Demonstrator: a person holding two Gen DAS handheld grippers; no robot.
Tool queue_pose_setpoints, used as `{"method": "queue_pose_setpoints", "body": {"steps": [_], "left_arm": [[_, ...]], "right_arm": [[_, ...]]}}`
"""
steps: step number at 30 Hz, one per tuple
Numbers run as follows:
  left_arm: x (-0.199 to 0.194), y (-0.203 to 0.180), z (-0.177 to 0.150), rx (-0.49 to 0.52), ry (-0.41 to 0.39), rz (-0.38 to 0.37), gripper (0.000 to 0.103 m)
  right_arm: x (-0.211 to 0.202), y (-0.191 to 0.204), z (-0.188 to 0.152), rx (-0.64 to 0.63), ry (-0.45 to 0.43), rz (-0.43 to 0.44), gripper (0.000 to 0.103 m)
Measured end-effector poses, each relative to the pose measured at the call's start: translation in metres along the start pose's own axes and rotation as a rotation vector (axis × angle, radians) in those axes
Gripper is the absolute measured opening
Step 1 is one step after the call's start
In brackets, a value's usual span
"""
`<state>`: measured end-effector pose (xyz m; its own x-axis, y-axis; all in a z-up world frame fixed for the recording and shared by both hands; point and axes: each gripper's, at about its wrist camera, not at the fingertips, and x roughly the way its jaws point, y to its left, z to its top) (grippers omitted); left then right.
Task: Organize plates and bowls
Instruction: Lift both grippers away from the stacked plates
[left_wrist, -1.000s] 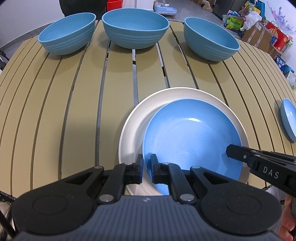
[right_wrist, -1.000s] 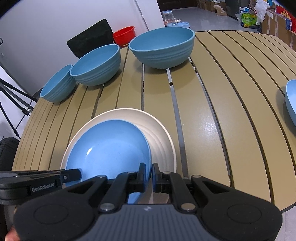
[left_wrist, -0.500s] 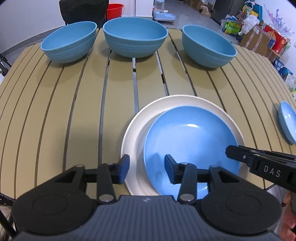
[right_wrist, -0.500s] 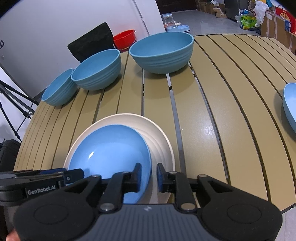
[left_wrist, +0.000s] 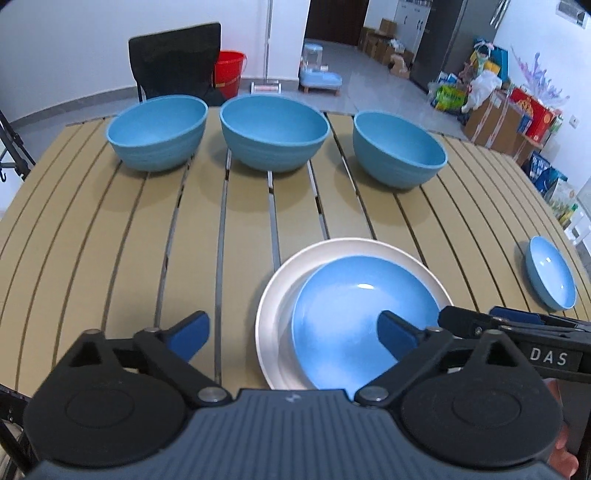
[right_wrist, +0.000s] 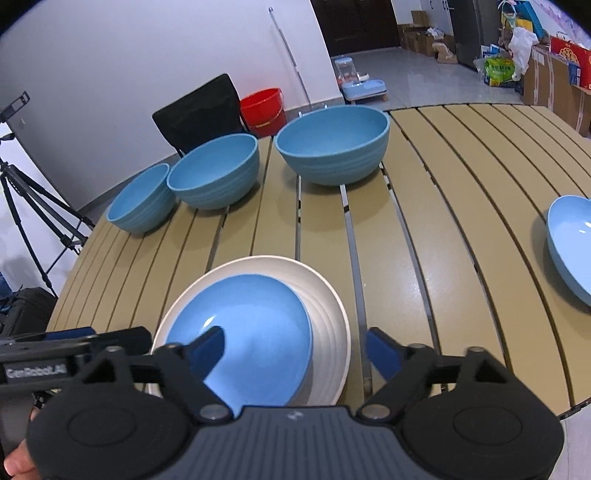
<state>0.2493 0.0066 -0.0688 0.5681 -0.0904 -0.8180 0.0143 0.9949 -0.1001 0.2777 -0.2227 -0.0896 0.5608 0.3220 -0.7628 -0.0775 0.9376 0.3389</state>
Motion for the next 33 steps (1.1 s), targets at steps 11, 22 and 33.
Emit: {"method": "queue_pose_setpoints", "body": {"steps": [11, 22, 33], "left_arm": [[-0.022, 0.001, -0.006, -0.001, -0.033, -0.022, 0.103], [-0.036, -0.006, -0.014, 0.009, -0.051, -0.037, 0.103], [-0.047, -0.017, -0.016, 0.025, -0.066, -0.055, 0.103]], "right_arm": [[-0.026, -0.003, -0.006, -0.002, -0.034, -0.026, 0.103], [-0.045, -0.008, -0.014, 0.004, -0.055, -0.048, 0.103], [-0.062, -0.021, -0.018, 0.025, -0.085, -0.067, 0.103]]}}
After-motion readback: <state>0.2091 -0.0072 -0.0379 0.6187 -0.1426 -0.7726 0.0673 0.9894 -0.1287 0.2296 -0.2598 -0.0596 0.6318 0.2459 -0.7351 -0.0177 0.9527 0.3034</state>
